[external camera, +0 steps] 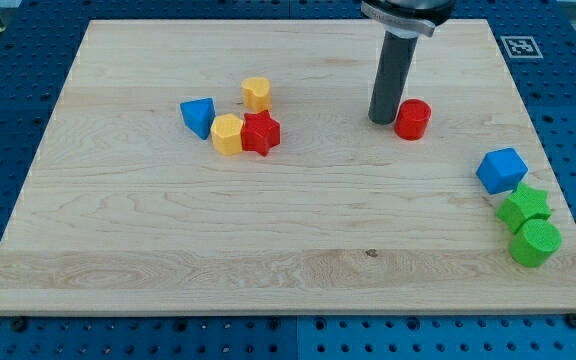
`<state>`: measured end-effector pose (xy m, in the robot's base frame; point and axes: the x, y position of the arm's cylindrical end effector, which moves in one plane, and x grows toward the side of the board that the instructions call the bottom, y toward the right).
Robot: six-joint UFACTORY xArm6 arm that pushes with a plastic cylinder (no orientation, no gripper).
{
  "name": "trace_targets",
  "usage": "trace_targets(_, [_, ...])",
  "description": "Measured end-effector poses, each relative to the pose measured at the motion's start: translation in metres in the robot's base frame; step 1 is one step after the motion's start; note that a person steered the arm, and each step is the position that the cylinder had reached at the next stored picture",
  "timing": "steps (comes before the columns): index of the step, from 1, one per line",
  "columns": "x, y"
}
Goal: Move red circle into blue cube
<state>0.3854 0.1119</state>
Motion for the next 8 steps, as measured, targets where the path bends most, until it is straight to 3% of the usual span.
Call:
trace_targets(2, [0.019,0.030])
trace_targets(4, [-0.007,0.043])
trace_targets(8, [0.049,0.076])
